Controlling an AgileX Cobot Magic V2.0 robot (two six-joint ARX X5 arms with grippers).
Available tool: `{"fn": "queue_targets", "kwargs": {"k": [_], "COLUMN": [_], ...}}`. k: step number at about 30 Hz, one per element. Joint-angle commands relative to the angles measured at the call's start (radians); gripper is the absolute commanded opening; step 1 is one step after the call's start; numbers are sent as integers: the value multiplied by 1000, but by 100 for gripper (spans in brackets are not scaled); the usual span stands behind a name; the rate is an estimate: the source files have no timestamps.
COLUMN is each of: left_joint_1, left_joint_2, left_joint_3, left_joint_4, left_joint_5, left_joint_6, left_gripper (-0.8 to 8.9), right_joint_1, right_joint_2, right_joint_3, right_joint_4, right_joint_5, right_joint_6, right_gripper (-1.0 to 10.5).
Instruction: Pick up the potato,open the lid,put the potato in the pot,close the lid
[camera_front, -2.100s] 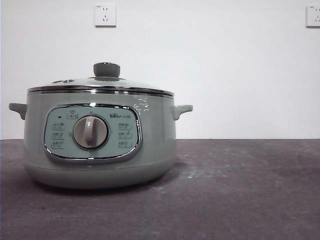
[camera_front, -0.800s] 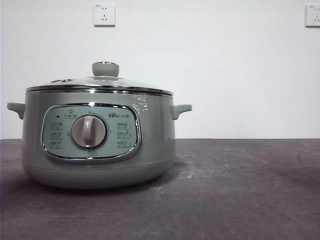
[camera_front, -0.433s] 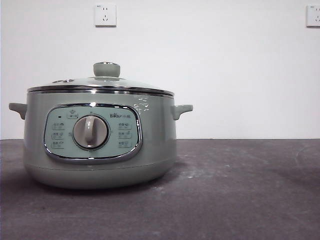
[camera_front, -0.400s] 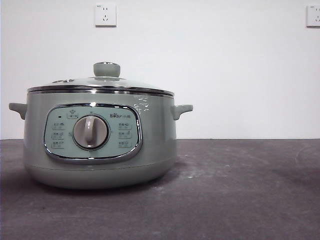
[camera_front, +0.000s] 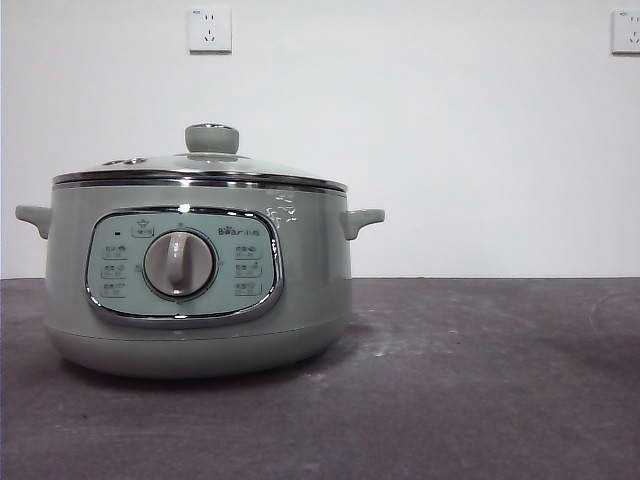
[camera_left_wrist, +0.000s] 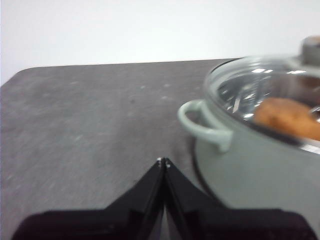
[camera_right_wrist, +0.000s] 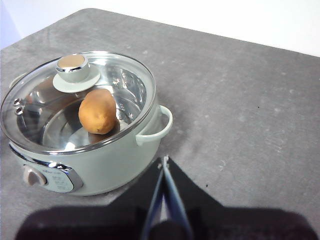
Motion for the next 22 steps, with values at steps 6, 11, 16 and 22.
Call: {"fn": "queue_targets", "kwargs": {"k": [6, 11, 16, 22], "left_joint_1": [42, 45, 44, 44], "left_joint_2": [-101, -100, -99, -99], "left_joint_3": [-106, -127, -127, -127], "left_joint_4": [13, 3, 3, 3], "left_joint_5": [5, 8, 6, 6], "left_joint_6": [0, -21, -41, -41], "left_gripper": [-3, -3, -3, -3], "right_joint_1": [0, 0, 0, 0], "right_joint_2": [-2, -2, -2, -2], "right_joint_3": [-9, -9, -9, -9], "right_joint_4": [6, 6, 6, 6], "right_joint_5": [3, 3, 3, 3], "right_joint_6": [6, 7, 7, 7], "right_gripper": [1, 1, 1, 1]}}
